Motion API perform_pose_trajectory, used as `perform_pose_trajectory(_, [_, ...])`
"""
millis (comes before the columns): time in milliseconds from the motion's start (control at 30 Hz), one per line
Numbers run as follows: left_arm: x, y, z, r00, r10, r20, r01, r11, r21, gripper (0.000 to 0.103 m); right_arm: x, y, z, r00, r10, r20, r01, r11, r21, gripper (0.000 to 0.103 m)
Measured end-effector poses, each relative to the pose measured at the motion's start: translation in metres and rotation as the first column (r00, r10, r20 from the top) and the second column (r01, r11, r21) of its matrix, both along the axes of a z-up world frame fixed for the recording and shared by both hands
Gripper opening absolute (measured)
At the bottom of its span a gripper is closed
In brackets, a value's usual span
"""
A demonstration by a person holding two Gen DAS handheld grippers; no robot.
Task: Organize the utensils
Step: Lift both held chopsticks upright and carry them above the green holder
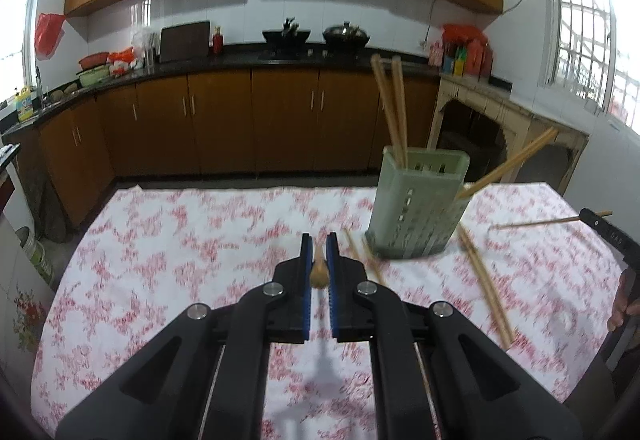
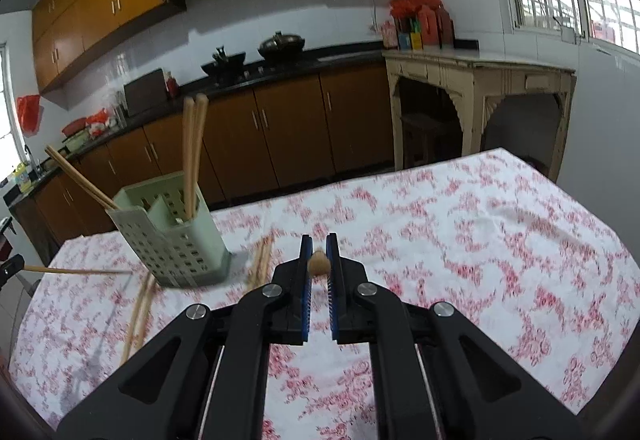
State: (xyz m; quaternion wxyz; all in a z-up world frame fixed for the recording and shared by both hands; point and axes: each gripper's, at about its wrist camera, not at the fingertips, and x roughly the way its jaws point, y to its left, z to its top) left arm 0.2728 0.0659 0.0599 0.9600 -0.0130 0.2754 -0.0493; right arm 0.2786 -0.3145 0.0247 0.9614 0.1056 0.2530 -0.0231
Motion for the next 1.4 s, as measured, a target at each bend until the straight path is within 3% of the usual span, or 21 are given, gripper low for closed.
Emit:
perform_pose_trajectory(333, [0.001,-0.002,0.026,0.998,0.001,0.062,0.0,1.0,-0.025,0.008,-0.004,0.011,0.031,0.995,0.036,0.088,-0.036,0.999,-0.003,0.008])
perform_pose_trajectory(867, [-0.004,-0.006,0.046,0.995,-0.013,0.101,0.017,0.999,-0.041,0.008,-0.009,0.021,0.056,0.989,0.074,0.13,-0.073,0.997,-0.008,0.008])
perform_pose_trajectory(1167, [-0.019,-0.024,0.099,0.977,-0.066,0.201,0.083,0.994,-0.074,0.008,-0.026,0.021,0.106,0.961,0.142,0.237,-0.158,0.986,0.05,0.007])
perform_pose_trajectory(1400, [-0.012,-0.053,0.14,0.952,-0.069,0.298,0.099,0.992,-0.084,0.008,-0.018,0.038,0.134,0.938,0.181,0.297,-0.201,0.979,0.038,0.007])
